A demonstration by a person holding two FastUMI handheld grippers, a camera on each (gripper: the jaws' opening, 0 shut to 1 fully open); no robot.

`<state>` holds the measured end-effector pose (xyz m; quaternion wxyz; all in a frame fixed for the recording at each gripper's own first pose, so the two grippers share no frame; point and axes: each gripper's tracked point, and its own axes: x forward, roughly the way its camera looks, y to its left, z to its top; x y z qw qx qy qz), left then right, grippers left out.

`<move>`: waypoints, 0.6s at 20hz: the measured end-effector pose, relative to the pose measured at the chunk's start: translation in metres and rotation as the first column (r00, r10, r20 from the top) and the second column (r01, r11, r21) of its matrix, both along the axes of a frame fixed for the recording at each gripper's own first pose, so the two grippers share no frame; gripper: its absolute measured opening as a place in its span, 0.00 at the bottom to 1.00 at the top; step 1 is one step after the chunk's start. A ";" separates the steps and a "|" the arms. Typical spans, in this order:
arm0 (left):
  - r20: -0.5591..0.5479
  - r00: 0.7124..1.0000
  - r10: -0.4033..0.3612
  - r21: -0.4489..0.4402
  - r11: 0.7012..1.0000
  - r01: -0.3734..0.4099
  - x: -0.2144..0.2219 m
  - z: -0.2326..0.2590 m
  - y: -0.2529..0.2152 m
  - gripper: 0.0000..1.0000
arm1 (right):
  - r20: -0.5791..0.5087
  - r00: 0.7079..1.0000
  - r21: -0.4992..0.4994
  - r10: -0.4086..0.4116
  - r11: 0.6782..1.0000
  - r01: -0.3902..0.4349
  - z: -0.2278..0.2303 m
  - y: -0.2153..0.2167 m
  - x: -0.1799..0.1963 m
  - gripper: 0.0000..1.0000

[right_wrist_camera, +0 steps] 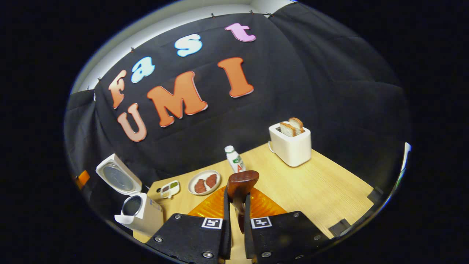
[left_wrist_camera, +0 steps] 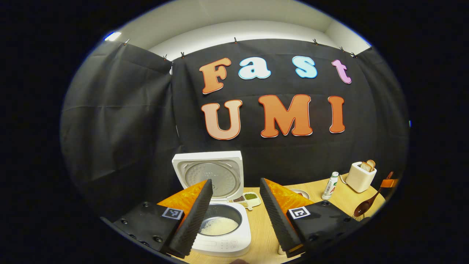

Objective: Close the left gripper, press the button to open the rice cooker; take a wooden spoon from the chopstick holder with the right hand, scoop a spoonful of rice and pour it into the rice cooker, then put the wooden spoon back into the chopstick holder.

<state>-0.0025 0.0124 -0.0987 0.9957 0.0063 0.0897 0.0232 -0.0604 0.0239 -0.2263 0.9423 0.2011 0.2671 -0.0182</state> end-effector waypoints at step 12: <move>-0.005 0.991 0.131 -0.033 0.991 -0.131 -0.034 -0.017 0.073 0.98 | -0.120 0.939 -0.183 0.323 0.922 -0.340 -0.082 0.147 -0.002 0.14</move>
